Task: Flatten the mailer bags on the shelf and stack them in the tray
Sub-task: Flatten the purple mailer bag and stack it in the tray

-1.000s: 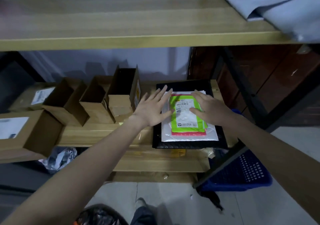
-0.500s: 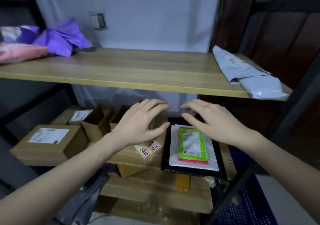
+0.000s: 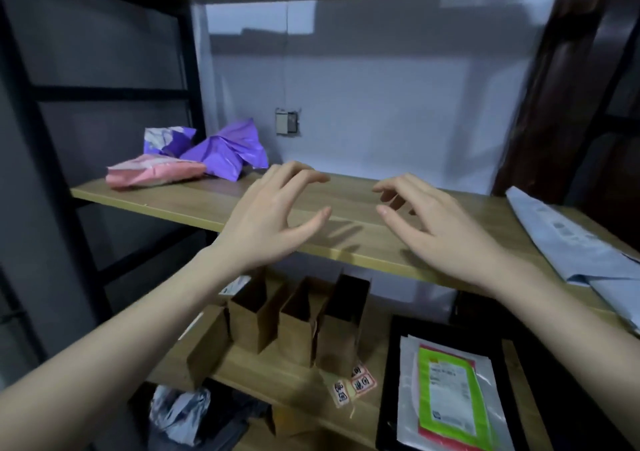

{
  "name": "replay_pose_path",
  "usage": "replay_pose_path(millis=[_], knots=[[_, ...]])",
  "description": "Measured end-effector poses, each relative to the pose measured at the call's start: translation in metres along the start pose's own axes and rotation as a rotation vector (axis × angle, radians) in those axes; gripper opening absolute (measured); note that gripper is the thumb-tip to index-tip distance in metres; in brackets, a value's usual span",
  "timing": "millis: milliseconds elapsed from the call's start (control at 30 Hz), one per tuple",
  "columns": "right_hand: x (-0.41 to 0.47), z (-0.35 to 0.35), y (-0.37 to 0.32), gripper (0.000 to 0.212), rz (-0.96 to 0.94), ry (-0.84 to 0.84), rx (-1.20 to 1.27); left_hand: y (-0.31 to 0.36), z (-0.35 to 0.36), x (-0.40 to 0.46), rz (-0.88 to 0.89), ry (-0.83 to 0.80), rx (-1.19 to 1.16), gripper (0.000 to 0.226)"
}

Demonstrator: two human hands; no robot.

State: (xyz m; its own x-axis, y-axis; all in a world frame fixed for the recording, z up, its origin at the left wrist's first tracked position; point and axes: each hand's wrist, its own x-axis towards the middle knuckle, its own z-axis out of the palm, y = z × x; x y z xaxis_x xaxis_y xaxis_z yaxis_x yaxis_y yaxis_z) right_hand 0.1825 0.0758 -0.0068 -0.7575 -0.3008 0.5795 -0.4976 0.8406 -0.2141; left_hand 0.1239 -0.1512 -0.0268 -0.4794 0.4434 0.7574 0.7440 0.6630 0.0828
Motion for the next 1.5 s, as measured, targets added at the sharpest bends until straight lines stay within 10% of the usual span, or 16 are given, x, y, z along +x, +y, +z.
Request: replay_pose_path(millis=[1167, 1500], knots=[[0.294, 0.209, 0.052, 0.065, -0.064, -0.419, -0.249, -0.286, 0.070, 0.093, -0.053, -0.164, 0.502, 0.042], [0.297, 0.188, 0.057, 0.060, -0.152, -0.080, -0.018, -0.271, 0.065, 0.103, -0.148, -0.017, 0.182, 0.004]])
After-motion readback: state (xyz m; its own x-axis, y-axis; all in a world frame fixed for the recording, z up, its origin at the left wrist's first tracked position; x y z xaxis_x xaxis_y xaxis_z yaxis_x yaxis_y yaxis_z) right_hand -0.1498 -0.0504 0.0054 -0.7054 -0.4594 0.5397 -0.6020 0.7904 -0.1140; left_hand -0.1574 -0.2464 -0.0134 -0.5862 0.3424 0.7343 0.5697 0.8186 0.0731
